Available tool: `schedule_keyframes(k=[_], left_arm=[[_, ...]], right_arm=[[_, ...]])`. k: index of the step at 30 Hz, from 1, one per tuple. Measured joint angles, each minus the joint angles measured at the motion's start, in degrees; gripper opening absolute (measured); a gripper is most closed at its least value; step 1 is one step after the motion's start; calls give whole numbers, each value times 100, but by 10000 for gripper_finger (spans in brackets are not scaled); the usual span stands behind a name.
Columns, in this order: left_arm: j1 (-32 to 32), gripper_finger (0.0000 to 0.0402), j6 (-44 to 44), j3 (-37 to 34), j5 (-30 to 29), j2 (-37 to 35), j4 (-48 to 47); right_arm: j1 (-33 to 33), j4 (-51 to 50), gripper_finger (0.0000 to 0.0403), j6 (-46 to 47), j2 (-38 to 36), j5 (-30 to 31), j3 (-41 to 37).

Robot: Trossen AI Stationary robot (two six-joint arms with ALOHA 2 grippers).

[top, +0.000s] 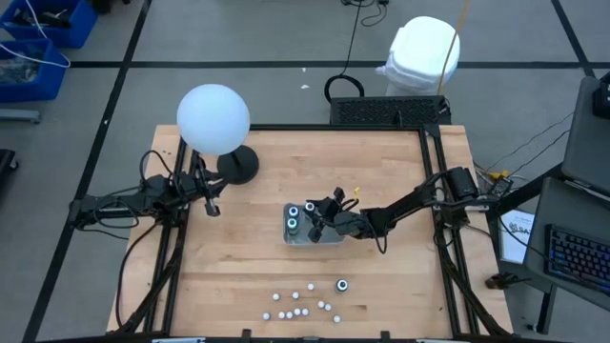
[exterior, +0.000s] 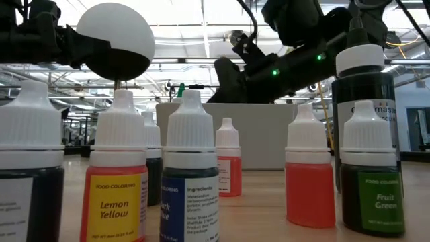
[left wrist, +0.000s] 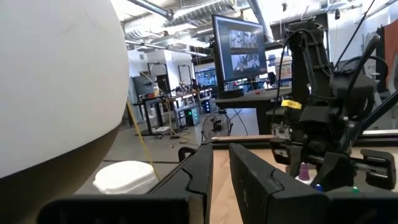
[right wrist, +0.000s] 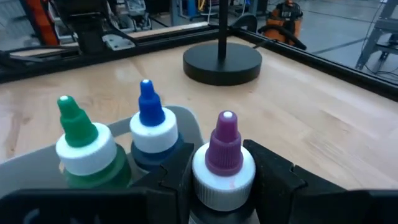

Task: Pick & Place food coloring
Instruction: Put the large violet food coloring bottle into the gray bin

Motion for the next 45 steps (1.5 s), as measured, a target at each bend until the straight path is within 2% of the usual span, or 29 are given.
schedule_keyframes(k=[5,30,45], left_arm=[[0,63,8,0,0,0,1],[-1,63,130,0,-2,1,-6],[-1,63,130,0,2,2,-21]], right_arm=[[-41,270,118,-6,162,-11,19],[-37,112,117,-28,363,-127,267],[-63,72,132,29,363,-142,265]])
